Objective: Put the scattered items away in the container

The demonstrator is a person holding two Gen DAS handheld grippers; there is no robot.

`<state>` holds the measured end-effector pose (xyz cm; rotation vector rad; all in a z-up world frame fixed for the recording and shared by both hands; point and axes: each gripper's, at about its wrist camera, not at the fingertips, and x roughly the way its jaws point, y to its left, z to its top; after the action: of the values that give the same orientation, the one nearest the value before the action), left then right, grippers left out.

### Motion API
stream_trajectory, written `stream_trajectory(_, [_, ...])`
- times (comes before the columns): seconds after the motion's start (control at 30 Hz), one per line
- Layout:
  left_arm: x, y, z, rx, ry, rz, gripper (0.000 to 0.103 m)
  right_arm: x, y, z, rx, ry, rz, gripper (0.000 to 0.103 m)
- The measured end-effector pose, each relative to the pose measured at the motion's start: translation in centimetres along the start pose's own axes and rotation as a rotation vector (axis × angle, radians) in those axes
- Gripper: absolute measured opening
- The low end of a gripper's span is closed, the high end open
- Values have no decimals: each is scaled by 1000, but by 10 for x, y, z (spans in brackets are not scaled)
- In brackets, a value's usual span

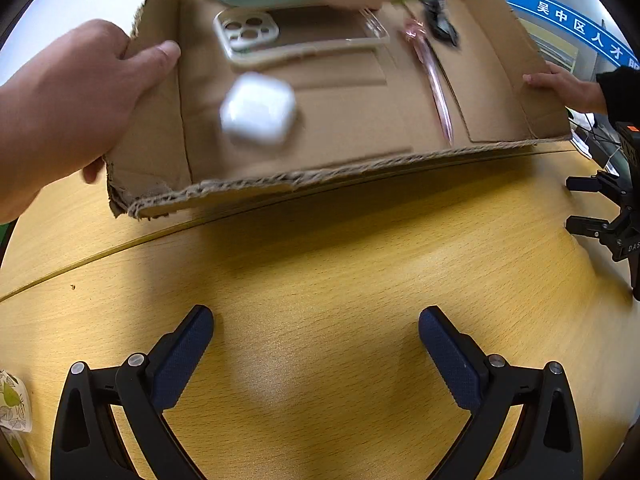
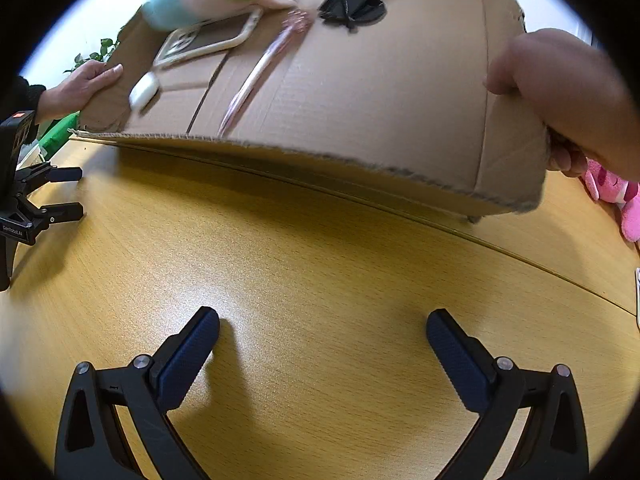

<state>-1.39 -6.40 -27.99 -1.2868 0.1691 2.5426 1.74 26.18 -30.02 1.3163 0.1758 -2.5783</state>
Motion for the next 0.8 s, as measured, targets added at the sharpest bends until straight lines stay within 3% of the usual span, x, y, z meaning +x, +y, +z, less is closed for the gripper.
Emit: stream_trajectory(0.8, [0,-1,-1,0,0,1,103,1,-1,0,2,-1,-3,103])
